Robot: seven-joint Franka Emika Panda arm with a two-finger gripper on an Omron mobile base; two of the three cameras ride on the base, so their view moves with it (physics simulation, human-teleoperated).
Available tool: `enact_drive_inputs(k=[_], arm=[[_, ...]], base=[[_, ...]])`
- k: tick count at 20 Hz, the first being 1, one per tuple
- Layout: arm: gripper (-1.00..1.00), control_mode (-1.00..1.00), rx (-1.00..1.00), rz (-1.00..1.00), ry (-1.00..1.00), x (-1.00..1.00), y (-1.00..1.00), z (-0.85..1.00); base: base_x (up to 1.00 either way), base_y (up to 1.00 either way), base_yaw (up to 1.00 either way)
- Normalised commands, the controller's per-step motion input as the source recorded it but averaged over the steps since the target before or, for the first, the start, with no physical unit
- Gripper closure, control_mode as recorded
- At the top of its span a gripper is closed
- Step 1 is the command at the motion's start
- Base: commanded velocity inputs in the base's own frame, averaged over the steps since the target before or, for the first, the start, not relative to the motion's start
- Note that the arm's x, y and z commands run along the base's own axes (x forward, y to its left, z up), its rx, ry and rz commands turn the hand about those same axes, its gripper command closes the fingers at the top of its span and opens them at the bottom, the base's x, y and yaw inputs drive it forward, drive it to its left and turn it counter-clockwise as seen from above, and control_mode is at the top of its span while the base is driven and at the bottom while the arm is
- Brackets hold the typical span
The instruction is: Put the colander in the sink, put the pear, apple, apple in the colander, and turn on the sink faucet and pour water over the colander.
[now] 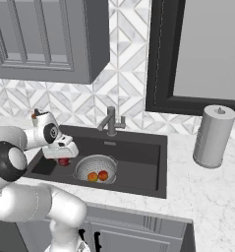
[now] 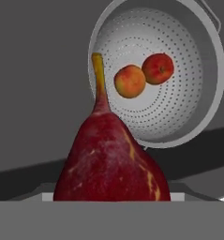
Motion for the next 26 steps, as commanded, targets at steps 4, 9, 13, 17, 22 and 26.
enact_drive_inputs(k=[4, 9, 13, 17, 22, 26], arm=[[1.0, -1.0, -0.15, 0.04, 0.0, 0.1, -0.78, -0.17], [1.0, -1.0, 0.0, 0.04, 0.0, 0.09, -0.66, -0.07], [1.0, -1.0, 0.0, 0.01, 0.01, 0.09, -0.43, -0.23], [1.0, -1.0, 0.01, 0.04, 0.0, 0.06, -0.2, -0.28], [1.0, -1.0, 0.02, 0.02, 0.0, 0.25, -0.2, -0.07], [1.0, -1.0, 0.01, 0.0, -0.01, 0.11, -0.05, -0.09]], base=[[0.0, 0.0, 0.0], [0.0, 0.0, 0.0], [0.0, 0.0, 0.0], [0.0, 0.0, 0.0], [0.0, 0.0, 0.0], [0.0, 0.0, 0.0]])
